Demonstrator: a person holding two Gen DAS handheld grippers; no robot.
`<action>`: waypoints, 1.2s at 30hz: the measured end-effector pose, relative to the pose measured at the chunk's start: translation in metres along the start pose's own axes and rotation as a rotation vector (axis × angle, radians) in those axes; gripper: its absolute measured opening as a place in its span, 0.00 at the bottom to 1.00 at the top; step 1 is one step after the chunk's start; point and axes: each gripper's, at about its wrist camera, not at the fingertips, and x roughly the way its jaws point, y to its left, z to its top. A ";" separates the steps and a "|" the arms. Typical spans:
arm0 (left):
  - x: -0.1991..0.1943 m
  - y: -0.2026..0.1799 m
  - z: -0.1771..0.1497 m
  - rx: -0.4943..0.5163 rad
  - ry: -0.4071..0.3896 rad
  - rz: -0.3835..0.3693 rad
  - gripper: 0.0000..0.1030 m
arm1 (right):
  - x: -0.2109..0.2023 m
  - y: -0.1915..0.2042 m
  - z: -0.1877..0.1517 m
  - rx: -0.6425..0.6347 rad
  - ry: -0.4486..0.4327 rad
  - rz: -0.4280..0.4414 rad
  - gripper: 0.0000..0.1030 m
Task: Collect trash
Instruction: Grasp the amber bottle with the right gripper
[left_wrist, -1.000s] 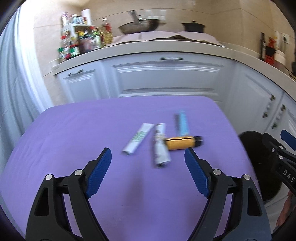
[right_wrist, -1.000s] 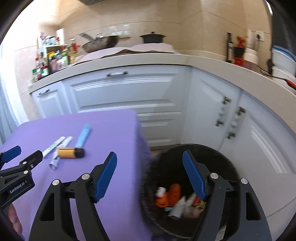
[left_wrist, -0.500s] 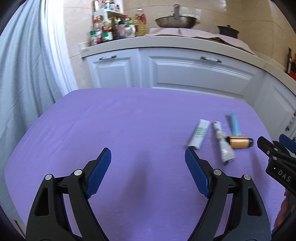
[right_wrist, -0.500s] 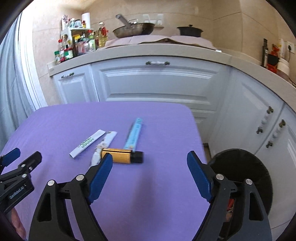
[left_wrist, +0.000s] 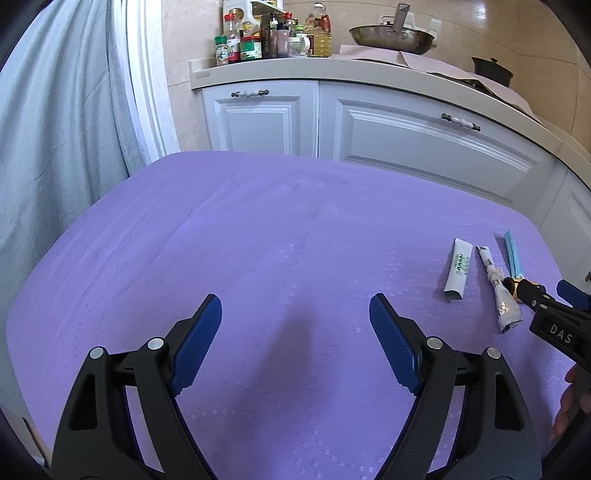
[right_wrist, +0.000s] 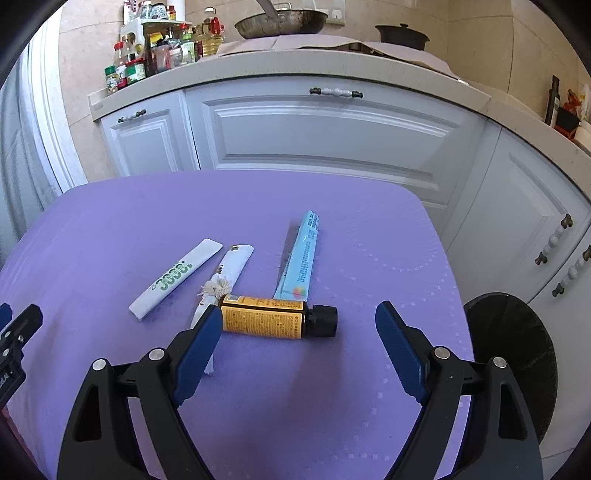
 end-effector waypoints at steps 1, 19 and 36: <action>0.000 0.001 0.000 -0.002 0.001 -0.002 0.78 | 0.001 0.001 0.000 0.000 0.005 0.000 0.80; 0.003 -0.004 -0.003 -0.004 0.010 -0.032 0.78 | 0.011 0.006 0.009 0.008 0.040 -0.015 0.80; 0.007 -0.012 -0.008 -0.002 0.023 -0.048 0.78 | 0.016 0.004 0.001 -0.005 0.083 0.022 0.37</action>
